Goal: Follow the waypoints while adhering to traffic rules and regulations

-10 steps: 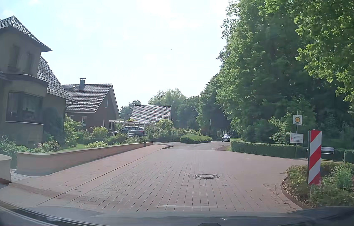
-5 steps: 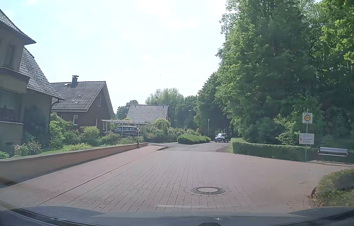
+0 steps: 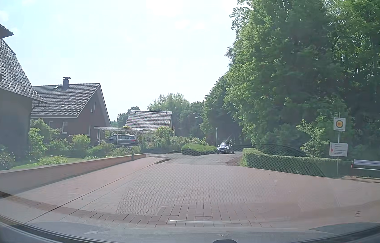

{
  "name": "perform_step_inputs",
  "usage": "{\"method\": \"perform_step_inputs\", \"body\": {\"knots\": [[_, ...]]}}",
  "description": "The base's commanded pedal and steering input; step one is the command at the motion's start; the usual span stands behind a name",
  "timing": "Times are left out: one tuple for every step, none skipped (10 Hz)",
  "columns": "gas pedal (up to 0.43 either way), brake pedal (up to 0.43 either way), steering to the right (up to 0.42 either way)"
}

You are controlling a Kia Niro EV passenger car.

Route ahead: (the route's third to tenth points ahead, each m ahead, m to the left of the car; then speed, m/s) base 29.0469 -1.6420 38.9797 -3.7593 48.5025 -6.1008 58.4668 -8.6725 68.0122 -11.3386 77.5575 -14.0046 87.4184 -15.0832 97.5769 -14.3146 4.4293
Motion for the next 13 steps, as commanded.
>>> {"method": "perform_step_inputs", "body": {"knots": [[0.11,0.0,0.097],[0.11,0.0,0.101],[0.098,0.0,0.108],[0.059,0.0,0.113],[0.0,0.0,0.118],[0.0,0.0,0.12],[0.0,0.0,0.121],[0.0,0.0,0.121],[0.0,0.0,0.122],[0.0,0.0,0.12],[0.0,0.0,0.116],[0.0,0.0,0.112],[0.0,0.0,0.11]]}}
